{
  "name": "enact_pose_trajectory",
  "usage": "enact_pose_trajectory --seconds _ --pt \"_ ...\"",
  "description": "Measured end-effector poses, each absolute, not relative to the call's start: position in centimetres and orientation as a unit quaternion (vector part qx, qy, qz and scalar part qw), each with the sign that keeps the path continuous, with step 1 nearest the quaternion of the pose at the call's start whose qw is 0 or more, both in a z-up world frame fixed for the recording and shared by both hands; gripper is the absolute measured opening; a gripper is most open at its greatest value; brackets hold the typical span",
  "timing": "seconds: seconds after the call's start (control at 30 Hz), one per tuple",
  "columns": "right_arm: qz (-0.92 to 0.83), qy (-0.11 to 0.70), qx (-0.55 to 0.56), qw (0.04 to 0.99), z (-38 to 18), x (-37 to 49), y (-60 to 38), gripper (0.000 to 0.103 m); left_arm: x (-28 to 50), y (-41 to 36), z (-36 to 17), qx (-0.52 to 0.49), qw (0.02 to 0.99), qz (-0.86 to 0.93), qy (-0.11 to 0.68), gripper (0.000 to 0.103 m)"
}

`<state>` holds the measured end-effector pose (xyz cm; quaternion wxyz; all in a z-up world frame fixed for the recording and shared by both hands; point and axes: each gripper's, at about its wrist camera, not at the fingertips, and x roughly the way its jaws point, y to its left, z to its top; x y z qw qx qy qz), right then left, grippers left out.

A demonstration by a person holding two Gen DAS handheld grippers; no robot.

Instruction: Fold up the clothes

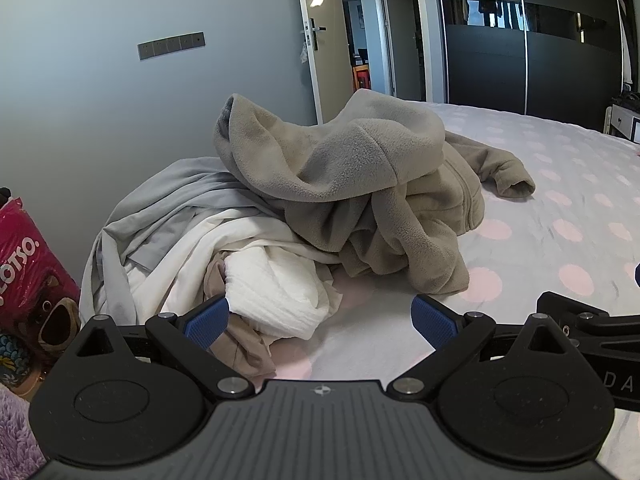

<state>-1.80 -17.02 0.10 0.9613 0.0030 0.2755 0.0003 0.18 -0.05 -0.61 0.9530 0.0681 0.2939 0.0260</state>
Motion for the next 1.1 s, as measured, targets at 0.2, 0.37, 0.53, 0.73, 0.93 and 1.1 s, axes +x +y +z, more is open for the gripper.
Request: enact_pose_trajectory --seconds 0.2,0.37,0.53,0.73,0.93,1.1 --pt "0.000 0.277 0.003 0.961 0.0 -1.7 -17.0 0.102 0.2 0.0 -0.7 0.068 0.952 0.026 0.296 0.099" --pt "0.000 0.277 0.003 0.961 -0.1 -1.6 -16.9 0.102 0.3 0.0 -0.8 0.068 0.952 0.025 0.298 0.099" --pt "0.000 0.279 0.001 0.960 -0.2 -1.6 -16.8 0.102 0.3 0.1 -0.9 0.067 0.951 0.024 0.302 0.099" --pt "0.001 0.283 -0.002 0.959 -0.4 -1.4 -16.8 0.102 0.5 0.2 -1.3 0.065 0.949 0.020 0.309 0.099" --pt "0.000 0.291 -0.003 0.957 -0.9 -0.9 -16.7 0.102 0.9 0.2 -1.8 0.070 0.948 0.014 0.310 0.098" --pt "0.003 0.300 -0.014 0.954 -1.4 -0.3 -16.3 0.102 1.7 0.3 -2.6 0.079 0.946 0.012 0.314 0.098"
